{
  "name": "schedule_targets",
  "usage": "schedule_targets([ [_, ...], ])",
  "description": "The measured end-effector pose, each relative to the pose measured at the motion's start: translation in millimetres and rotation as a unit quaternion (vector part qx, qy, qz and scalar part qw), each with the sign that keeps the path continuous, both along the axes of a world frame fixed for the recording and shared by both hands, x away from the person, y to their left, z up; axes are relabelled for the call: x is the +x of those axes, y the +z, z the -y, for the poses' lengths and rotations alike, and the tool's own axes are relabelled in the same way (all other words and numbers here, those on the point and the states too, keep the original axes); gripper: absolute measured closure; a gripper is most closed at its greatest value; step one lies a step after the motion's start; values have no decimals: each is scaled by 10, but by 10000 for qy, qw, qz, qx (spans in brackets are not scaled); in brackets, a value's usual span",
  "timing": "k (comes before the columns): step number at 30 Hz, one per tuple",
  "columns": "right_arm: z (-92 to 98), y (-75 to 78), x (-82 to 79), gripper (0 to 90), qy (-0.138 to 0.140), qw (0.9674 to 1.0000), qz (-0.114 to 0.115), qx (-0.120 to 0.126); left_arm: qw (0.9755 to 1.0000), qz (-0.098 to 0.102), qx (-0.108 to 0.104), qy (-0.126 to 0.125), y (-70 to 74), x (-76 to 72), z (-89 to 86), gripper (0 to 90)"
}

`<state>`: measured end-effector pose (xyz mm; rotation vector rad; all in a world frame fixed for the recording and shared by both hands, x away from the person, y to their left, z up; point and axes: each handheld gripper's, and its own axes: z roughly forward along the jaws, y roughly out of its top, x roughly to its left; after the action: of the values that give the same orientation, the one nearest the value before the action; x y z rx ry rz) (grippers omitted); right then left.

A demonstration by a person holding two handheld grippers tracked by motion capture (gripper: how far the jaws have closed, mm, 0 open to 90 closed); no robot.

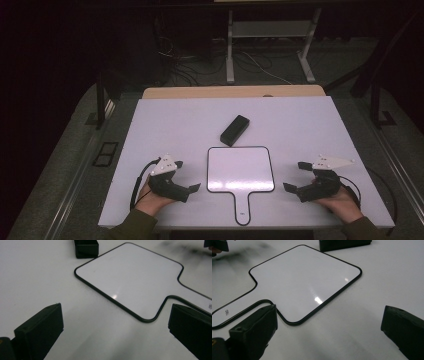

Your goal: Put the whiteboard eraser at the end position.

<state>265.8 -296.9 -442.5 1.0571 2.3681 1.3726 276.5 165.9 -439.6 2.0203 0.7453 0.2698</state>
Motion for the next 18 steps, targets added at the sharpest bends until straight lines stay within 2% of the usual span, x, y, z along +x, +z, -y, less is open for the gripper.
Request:
schedule_targets([
  [2, -2, 0, 1, 0, 7, 10000, -1, -5, 10000, -63, 16, 2, -6, -1, -5, 0],
  [18, 7, 0, -6, 0, -7, 10000, -11, -20, 10000, -68, 49, -17, -5, 8, 8, 0],
])
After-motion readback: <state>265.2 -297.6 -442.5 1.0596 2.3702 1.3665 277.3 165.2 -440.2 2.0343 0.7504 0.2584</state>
